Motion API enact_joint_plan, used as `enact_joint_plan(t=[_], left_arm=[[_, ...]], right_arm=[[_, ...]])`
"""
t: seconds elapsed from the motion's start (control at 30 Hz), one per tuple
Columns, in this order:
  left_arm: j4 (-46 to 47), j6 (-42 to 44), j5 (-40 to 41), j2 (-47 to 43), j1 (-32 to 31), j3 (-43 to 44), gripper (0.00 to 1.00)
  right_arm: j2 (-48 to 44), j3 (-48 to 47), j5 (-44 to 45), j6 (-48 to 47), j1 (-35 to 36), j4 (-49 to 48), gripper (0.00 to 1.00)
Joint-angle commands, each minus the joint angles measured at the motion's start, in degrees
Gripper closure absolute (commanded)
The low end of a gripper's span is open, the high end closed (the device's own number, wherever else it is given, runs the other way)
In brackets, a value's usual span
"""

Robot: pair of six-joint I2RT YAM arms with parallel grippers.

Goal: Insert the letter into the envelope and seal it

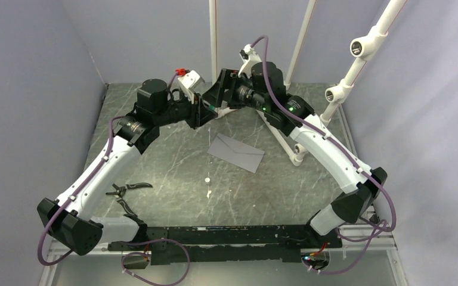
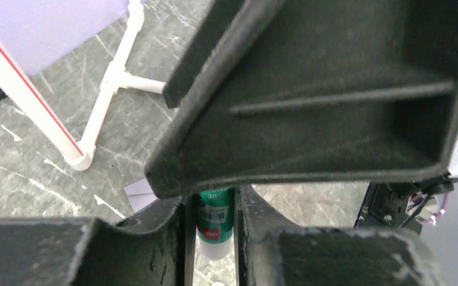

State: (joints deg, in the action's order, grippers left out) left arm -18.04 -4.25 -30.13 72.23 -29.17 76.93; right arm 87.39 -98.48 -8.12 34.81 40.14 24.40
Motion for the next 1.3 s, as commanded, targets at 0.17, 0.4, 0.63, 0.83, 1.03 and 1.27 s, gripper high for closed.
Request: enact_joint_plan(t=[0.17,0.4,0.63,0.83,1.03,1.27], left_arm=[[4.14,-4.37,5.17,-0.87,-0.01,0.50,0.98],[3.84,-4.27,4.80,-0.42,0.00,0.81,0.98],[2.78,-3.61,1.04,-0.59,0.03,1.88,0.98],[1.10,-0.82,-9.53,-1.60,0.01,2.80,0.98],[-2.23,2.46,-21.22,-1.79,0.00,5.31,0.98],[3.70,-1.04,-33.77,-2.04,-0.01,5.36,0.97]], right_arm=[[0.90,-5.12,3.59,0.98,0.82,4.03,0.48],[0.26,-3.18,0.43,0.37,0.75,1.36,0.71],[-1.53,-0.01,-8.00,-2.82,-0.42,-3.93,0.94],[-6.16,7.40,-29.77,-12.68,-3.76,-15.92,1.00],[-11.55,13.07,-45.94,-25.40,-4.85,-19.06,1.00],[-12.13,12.90,-49.98,-22.23,-6.75,-21.37,0.88]])
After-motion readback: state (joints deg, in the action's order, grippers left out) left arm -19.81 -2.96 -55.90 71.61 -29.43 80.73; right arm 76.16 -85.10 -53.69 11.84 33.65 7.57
